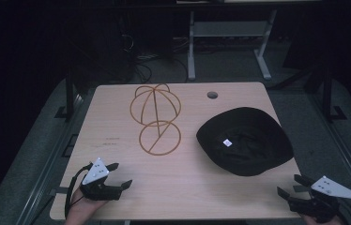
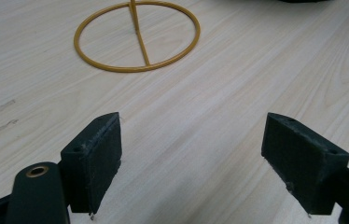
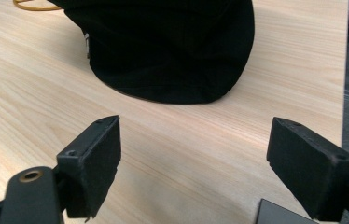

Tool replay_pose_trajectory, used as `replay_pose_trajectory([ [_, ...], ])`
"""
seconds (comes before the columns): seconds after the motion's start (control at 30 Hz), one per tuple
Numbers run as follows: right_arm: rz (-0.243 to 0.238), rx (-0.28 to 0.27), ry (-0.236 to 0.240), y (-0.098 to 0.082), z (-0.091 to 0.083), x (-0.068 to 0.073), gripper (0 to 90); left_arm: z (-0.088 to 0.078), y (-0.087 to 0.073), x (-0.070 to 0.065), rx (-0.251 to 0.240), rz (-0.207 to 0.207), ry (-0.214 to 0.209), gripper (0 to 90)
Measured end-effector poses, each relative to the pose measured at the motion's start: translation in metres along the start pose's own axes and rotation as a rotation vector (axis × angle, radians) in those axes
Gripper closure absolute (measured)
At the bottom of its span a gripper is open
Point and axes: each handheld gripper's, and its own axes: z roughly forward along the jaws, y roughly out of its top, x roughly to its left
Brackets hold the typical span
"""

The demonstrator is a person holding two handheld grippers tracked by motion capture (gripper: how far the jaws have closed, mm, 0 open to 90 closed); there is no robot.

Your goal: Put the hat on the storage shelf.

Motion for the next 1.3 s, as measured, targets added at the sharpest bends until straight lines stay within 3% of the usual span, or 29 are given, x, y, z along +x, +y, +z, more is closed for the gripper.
replay_pose_trajectory([
  [0.2,-0.002,0.001,0.005,0.000,0.000,0.001,17.0,0.000,0.003,-0.004,-0.010,0.001,-0.010,19.8],
  [0.37,-0.003,-0.004,0.004,0.001,-0.001,0.003,16.9,0.003,0.011,-0.011,-0.015,0.017,-0.042,19.9],
  [0.6,-0.001,-0.005,0.004,0.001,0.000,0.003,16.6,0.011,0.037,-0.025,-0.031,0.067,-0.099,19.9],
  [0.9,0.005,-0.010,0.007,0.001,0.000,0.003,16.7,0.033,0.072,-0.047,-0.023,0.156,-0.185,20.4],
  [1.07,0.003,-0.009,0.016,0.002,0.001,0.004,16.6,0.050,0.090,-0.058,-0.009,0.181,-0.236,20.7],
  [1.3,0.003,-0.014,0.018,0.002,0.001,0.004,16.6,0.062,0.104,-0.069,-0.005,0.205,-0.272,20.9],
])
